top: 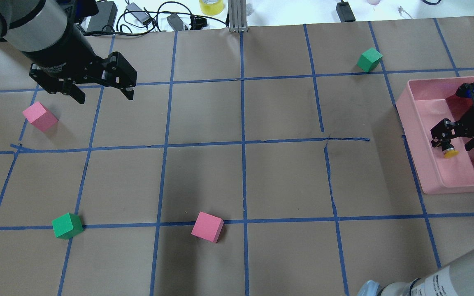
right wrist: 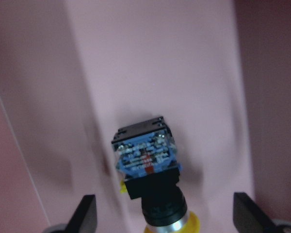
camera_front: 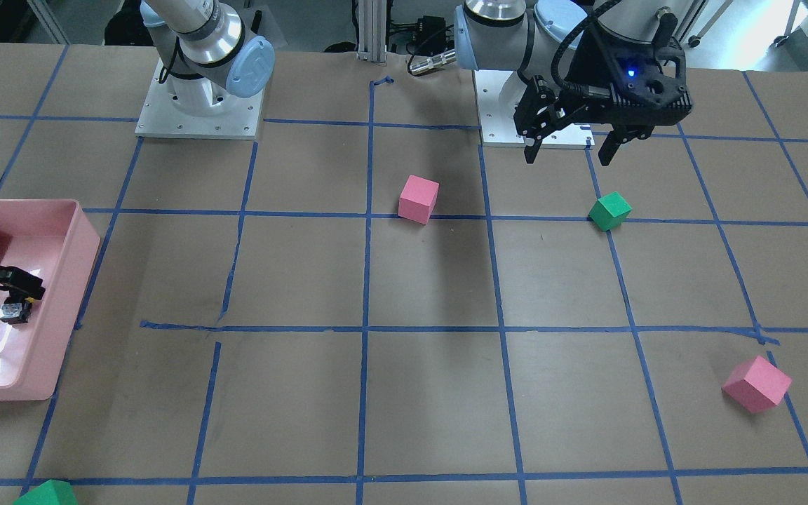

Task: Align button upright
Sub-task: 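Lower the right gripper into the bin and grasp the yellow-capped button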

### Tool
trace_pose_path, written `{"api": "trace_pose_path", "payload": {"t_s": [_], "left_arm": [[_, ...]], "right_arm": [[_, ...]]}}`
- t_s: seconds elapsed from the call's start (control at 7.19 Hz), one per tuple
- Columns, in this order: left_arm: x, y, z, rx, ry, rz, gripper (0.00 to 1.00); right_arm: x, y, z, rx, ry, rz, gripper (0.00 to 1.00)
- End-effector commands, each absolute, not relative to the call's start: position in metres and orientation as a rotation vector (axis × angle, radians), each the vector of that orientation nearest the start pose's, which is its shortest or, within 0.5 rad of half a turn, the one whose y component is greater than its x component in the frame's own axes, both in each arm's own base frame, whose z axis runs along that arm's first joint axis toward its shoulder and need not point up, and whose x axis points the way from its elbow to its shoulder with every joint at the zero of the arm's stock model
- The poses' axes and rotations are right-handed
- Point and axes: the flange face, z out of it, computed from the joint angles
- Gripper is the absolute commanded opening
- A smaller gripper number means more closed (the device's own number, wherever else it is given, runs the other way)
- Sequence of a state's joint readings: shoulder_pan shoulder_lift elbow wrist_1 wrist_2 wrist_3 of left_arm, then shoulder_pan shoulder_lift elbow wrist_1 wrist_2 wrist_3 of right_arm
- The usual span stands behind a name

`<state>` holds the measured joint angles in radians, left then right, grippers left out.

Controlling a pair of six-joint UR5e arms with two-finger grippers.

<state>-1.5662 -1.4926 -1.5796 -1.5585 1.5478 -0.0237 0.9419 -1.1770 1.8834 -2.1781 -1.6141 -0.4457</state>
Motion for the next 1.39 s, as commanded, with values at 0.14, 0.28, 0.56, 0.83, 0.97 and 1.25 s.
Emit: {"api": "trace_pose_path", "payload": {"t_s": [0.14, 0.28, 0.56, 0.83, 0.97, 1.25], "left_arm": [[-0.133, -0.466, 0.522, -0.042, 3.162, -0.128, 1.0], [-0.133, -0.466, 0.522, -0.042, 3.162, -0.128, 1.0], [-0.133, -0.466, 0.522, -0.042, 3.162, -0.128, 1.0], [-0.133, -0.466, 0.523, -0.045, 3.162, -0.131, 1.0], [-0.133, -0.466, 0.522, -0.042, 3.162, -0.128, 1.0], [-0.133, -0.466, 0.522, -0.042, 3.162, -0.128, 1.0]], "right_arm": [[-0.22, -0.522, 0.185, 0.283, 3.103, 0.181, 0.97], [-0.22, -0.522, 0.185, 0.288, 3.102, 0.181, 0.7], [-0.22, -0.522, 0.186, 0.293, 3.108, 0.181, 0.0], [-0.222, -0.524, 0.189, 0.3, 3.108, 0.17, 0.0], [-0.222, -0.526, 0.193, 0.301, 3.108, 0.159, 0.0], [-0.227, -0.532, 0.208, 0.303, 3.123, 0.119, 0.0]]}}
